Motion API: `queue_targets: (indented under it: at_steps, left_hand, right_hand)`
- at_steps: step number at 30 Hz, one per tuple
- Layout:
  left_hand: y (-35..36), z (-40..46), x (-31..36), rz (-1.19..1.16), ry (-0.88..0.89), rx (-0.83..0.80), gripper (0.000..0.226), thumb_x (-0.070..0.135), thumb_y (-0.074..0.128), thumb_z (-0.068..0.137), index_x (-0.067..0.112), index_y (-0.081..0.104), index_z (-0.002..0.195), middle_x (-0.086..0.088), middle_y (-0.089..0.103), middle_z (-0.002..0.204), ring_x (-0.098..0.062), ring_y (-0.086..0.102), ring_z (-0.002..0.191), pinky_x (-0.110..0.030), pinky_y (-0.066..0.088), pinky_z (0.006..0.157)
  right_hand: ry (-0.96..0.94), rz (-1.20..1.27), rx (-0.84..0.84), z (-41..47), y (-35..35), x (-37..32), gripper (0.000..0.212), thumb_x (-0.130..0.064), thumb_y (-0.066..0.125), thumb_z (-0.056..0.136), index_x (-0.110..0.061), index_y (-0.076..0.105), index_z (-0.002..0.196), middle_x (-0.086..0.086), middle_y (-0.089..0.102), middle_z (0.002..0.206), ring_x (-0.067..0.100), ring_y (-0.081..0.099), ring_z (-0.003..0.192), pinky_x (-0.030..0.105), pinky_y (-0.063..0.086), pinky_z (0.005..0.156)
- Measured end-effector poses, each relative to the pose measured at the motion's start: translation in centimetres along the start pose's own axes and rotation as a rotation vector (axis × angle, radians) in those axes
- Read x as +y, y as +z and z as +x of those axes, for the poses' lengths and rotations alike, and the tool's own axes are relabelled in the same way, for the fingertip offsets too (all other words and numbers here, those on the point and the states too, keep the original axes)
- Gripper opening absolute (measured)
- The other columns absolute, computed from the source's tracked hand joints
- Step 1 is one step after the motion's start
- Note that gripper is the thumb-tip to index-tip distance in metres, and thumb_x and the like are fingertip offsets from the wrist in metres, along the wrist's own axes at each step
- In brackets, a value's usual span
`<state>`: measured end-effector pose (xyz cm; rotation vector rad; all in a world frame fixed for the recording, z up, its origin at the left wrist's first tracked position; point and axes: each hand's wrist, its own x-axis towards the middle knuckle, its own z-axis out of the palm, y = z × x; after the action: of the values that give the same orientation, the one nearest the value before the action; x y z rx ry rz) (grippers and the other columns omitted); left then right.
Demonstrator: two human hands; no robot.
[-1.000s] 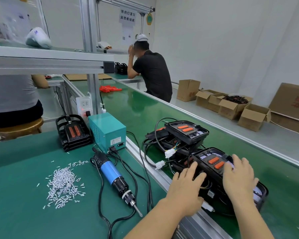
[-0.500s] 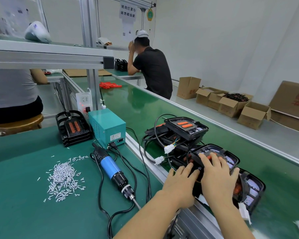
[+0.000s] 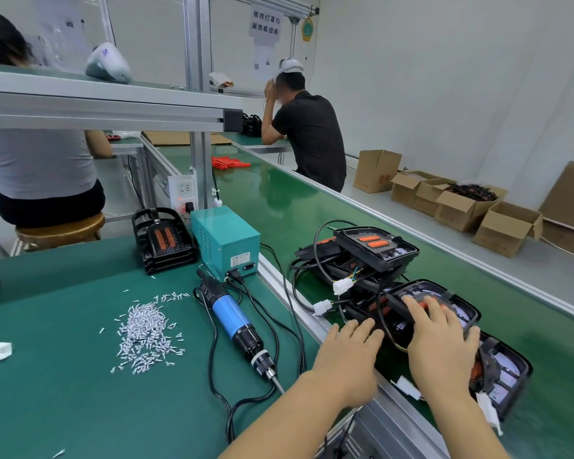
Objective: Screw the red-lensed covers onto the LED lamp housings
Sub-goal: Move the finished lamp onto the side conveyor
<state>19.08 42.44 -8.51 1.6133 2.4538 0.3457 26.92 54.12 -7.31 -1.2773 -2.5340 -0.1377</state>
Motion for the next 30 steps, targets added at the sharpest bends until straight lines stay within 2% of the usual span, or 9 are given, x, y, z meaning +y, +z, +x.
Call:
queue_targets:
  at_steps: [4, 8, 12, 16, 20, 26, 30]
  left_hand:
    - [-0.6, -1.4, -0.9, -0.007, -0.016, 0.051, 0.063, 0.014, 0.04, 0.097, 0.019, 0.009, 0.152, -0.001, 0.0, 0.161, -0.022, -0.002, 0.147, -0.044, -0.002, 0.119]
    - [-1.3, -2.5, -1.9, -0.024, -0.064, 0.087, 0.058, 0.015, 0.035, 0.1, 0.02, 0.01, 0.152, 0.001, 0.001, 0.161, -0.021, -0.004, 0.147, -0.046, -0.006, 0.118]
    - [-1.8, -3.4, -2.9, -0.004, -0.118, 0.151, 0.056, 0.016, 0.032, 0.101, 0.02, 0.009, 0.152, 0.003, 0.003, 0.161, -0.018, -0.004, 0.147, -0.047, -0.008, 0.117]
    - [-2.6, -4.2, -4.3, 0.023, -0.177, 0.216, 0.054, 0.017, 0.028, 0.102, 0.021, 0.008, 0.152, 0.005, 0.004, 0.161, -0.016, 0.0, 0.147, -0.043, -0.007, 0.117]
    - [-3.6, -5.8, -5.7, 0.028, -0.262, 0.287, 0.054, 0.017, 0.03, 0.101, 0.021, 0.012, 0.152, 0.006, 0.01, 0.16, -0.014, 0.002, 0.147, -0.041, -0.006, 0.117]
    - [-4.4, -10.7, -8.9, 0.048, -0.418, 0.333, 0.052, 0.019, 0.025, 0.101, 0.021, 0.013, 0.151, 0.009, 0.009, 0.16, -0.01, -0.001, 0.147, -0.037, -0.007, 0.117]
    - [-4.5, -14.4, -11.0, 0.051, -0.533, 0.347, 0.05, 0.021, 0.021, 0.102, 0.024, 0.012, 0.151, 0.013, 0.008, 0.159, -0.008, -0.002, 0.146, -0.036, -0.008, 0.117]
  right_hand:
    - [0.019, -0.006, -0.039, 0.0, -0.6, -0.2, 0.054, -0.02, 0.039, 0.101, -0.042, 0.029, 0.149, -0.006, 0.031, 0.157, 0.02, 0.025, 0.146, 0.058, 0.014, 0.116]
    - [0.061, 0.035, -0.1, -0.1, -1.3, -1.1, 0.045, -0.031, 0.029, 0.104, -0.039, 0.029, 0.149, -0.006, 0.027, 0.158, 0.021, 0.018, 0.147, 0.067, 0.005, 0.112]
    - [0.06, 0.094, -0.087, -0.9, -2.1, -2.4, 0.046, -0.036, 0.026, 0.104, -0.036, 0.028, 0.151, -0.006, 0.019, 0.162, 0.017, 0.01, 0.149, 0.066, 0.001, 0.113]
    - [-0.1, 0.2, -0.076, -3.0, -2.8, -5.3, 0.046, -0.039, 0.026, 0.104, -0.036, 0.029, 0.15, -0.01, 0.019, 0.161, 0.01, 0.014, 0.148, 0.058, 0.002, 0.115]
    - [-0.294, 0.336, -0.1, -6.1, -3.1, -9.1, 0.045, -0.035, 0.032, 0.103, -0.033, 0.035, 0.149, -0.012, 0.028, 0.157, 0.008, 0.023, 0.146, 0.054, 0.003, 0.117]
    - [-0.504, 0.404, -0.204, -9.4, -2.9, -14.4, 0.047, -0.038, 0.012, 0.105, -0.044, 0.012, 0.151, -0.021, 0.013, 0.158, -0.002, 0.005, 0.146, 0.043, -0.011, 0.118]
    - [-0.601, 0.463, -0.28, -11.3, -3.0, -17.7, 0.046, -0.039, 0.012, 0.105, -0.048, 0.007, 0.15, -0.024, 0.008, 0.158, -0.005, 0.001, 0.145, 0.041, -0.013, 0.117]
